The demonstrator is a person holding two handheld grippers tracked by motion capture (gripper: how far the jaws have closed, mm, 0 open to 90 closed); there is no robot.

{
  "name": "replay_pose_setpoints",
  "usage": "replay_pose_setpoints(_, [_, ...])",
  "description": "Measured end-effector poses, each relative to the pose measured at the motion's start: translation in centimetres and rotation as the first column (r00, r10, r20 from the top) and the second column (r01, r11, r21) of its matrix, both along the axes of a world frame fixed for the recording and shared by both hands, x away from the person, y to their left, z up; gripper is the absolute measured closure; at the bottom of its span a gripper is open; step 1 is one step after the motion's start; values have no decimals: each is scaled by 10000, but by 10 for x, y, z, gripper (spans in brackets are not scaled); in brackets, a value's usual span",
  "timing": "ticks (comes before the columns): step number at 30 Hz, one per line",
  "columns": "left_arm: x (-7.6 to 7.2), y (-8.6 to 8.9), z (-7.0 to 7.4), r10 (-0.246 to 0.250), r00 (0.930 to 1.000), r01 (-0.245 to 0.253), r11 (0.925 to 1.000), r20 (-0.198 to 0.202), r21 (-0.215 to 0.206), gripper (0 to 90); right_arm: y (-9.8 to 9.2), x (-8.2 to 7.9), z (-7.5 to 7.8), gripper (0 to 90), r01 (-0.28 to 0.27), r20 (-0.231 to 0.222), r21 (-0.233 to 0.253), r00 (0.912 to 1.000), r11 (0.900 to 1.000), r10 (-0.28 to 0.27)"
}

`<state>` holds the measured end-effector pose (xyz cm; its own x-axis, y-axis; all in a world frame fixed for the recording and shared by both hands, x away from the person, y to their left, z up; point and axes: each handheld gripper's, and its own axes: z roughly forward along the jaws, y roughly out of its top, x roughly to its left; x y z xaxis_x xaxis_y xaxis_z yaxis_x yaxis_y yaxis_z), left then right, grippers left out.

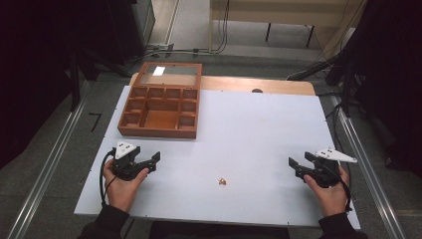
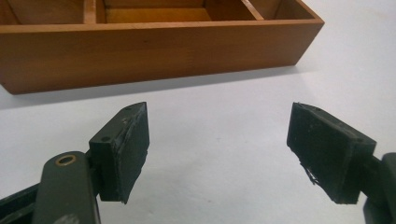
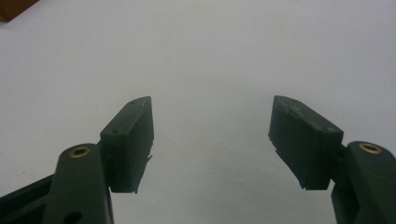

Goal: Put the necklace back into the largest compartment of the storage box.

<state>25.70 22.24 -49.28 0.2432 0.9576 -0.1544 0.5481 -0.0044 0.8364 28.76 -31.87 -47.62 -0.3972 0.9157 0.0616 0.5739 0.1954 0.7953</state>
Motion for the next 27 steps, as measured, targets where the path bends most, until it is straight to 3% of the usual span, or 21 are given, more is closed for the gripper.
replay_pose_setpoints(27, [1,-34,-3,-941,9956,940,9950,12,332,218,1,1,-1,294,33,-35,-47,10000,10000,-33])
